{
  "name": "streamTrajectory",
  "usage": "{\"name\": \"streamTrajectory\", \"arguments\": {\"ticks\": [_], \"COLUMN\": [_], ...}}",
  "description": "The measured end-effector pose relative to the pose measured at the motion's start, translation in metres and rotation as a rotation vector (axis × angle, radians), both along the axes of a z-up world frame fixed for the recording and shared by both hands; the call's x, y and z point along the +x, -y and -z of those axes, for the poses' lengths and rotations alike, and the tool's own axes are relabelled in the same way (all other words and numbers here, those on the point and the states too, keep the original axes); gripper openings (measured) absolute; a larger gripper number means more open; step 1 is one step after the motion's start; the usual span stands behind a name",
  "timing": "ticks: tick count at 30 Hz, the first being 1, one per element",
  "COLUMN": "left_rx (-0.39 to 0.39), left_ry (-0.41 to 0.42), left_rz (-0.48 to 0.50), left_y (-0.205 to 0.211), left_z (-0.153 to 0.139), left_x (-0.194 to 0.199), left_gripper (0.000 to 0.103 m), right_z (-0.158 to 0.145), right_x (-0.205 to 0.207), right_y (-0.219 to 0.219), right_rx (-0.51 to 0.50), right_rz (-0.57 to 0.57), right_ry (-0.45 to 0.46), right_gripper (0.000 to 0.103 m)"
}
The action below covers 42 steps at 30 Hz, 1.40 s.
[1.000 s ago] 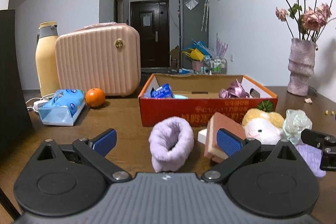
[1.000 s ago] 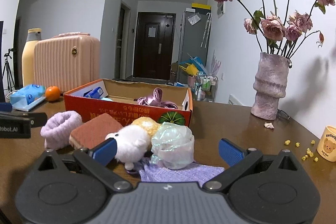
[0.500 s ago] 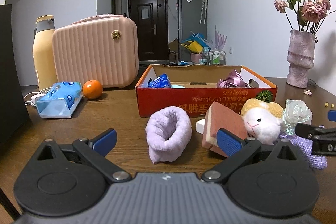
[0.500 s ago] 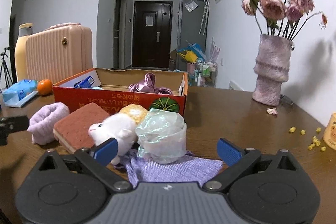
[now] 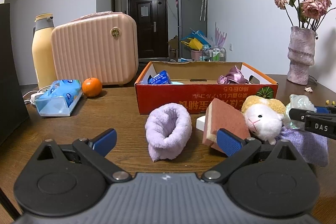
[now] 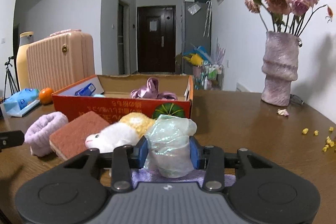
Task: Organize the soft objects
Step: 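Grasp the clear plastic bag with the right gripper, then grasp the lavender towel roll with the left gripper while the right holds the plastic bag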
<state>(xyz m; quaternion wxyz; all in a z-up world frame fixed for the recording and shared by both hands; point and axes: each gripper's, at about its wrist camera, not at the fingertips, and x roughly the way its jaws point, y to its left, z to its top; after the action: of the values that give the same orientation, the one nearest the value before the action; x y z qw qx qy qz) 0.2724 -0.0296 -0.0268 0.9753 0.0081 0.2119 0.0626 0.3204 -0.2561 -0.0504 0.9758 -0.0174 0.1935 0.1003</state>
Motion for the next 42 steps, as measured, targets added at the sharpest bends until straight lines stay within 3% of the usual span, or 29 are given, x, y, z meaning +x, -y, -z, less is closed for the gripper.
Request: {"name": "streamTrajectory", "arguments": {"ticks": [13,27,42], "left_rx": [-0.052,-0.001,-0.025], "left_ry": [-0.022,-0.112,-0.183], "left_rz": [-0.029,-0.002,0.059], "left_y": [-0.017,-0.024,-0.031], "left_z": [-0.001,0.019,0.031], "left_x": [0.010,0.047,0.087], "left_gripper": [0.103,0.103,0.103], "right_z": [-0.012,-0.010,-0.005], "right_x": [-0.024,-0.019,-0.014], "right_y": [0.012,0.018,0.018], "right_rx": [0.031,0.022,-0.002], "right_rz": [0.076,0.147,0.191], "right_ry": [0.122,0.108,0.088], "right_gripper": [0.038,0.038,0.038]}}
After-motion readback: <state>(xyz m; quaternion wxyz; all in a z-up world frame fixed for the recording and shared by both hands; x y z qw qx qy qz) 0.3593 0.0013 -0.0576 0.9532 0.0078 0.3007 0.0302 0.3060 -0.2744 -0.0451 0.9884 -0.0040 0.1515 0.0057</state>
